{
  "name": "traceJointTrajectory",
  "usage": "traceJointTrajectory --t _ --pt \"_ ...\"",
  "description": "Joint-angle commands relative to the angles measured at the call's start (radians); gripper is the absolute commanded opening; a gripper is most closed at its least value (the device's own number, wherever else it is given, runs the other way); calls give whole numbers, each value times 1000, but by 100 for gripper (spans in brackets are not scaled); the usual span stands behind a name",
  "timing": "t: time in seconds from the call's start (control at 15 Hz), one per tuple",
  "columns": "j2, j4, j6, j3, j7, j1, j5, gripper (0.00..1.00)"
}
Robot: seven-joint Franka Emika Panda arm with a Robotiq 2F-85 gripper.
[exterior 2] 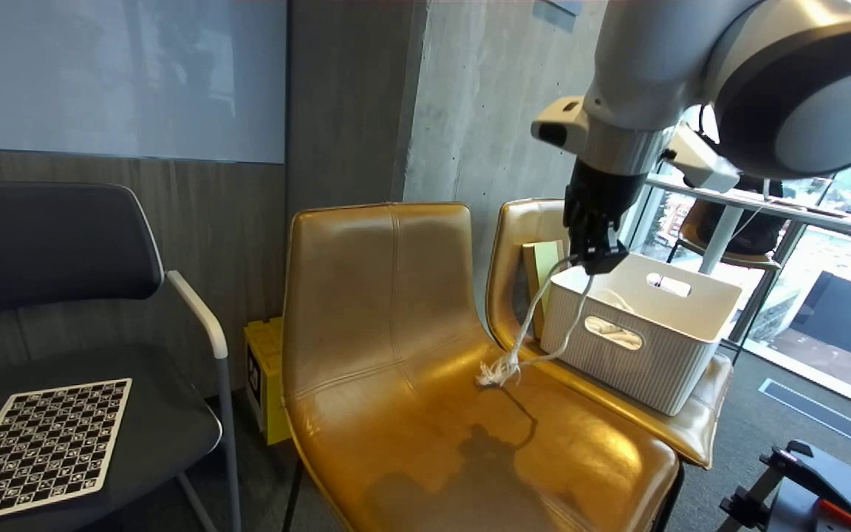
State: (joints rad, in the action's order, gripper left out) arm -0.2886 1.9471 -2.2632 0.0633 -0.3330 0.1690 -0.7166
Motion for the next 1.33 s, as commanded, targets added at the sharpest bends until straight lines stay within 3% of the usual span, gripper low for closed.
traceJointTrajectory --t 0.0,0.27,0.6,1.0,1.27 --pt "165 14 13 5 -64 -49 16 2" --pt "276 -57 46 -23 -171 -113 89 2" --pt "303 -246 128 -106 -382 -200 276 2" --pt "206 -559 287 -225 -727 -321 492 2" --pt "73 -768 413 -279 -921 -424 641 2"
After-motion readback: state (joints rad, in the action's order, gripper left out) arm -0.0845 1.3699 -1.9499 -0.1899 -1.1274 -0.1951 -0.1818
